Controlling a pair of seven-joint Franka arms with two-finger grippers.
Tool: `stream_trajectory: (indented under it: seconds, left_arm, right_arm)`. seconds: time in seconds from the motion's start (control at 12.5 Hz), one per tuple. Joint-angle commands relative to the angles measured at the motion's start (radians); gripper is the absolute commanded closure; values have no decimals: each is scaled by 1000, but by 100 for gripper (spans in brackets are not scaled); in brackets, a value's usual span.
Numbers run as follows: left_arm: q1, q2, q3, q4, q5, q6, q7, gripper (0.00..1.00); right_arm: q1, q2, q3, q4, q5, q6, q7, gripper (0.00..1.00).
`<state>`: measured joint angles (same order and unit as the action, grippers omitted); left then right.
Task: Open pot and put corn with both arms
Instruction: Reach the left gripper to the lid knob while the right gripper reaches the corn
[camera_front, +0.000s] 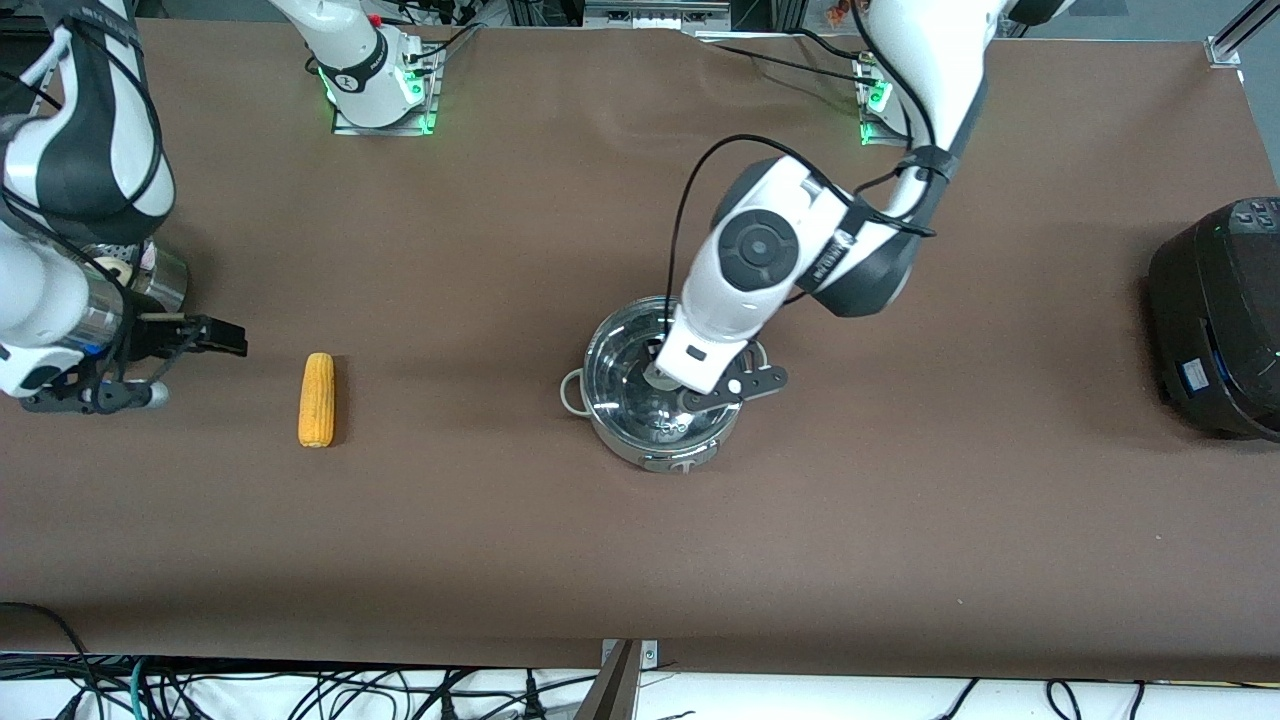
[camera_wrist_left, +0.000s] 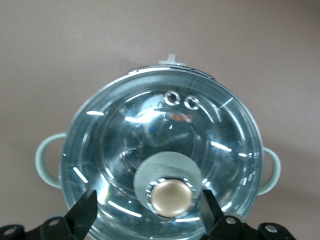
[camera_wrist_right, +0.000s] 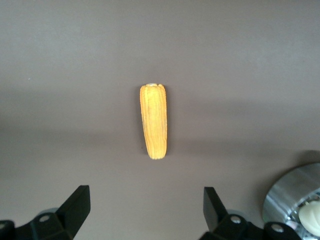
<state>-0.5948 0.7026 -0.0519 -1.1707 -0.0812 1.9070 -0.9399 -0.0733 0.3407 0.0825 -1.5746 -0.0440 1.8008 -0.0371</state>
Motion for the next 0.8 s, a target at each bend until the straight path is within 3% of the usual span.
stream_trajectory:
  seconds: [0.0, 0.48, 0.72]
  left_arm:
    - [-46, 57, 41, 85, 27, -13, -45, 10]
    - [-85, 94, 69, 82, 57, -11, -49, 9]
    - [-83, 92, 69, 85, 57, -11, -48, 9]
  right_arm:
    - [0, 52, 3, -40, -7, 102, 11, 0]
    - [-6, 148, 3, -189, -7, 398, 11, 0]
    - [-10, 182, 2, -211, -7, 462, 11, 0]
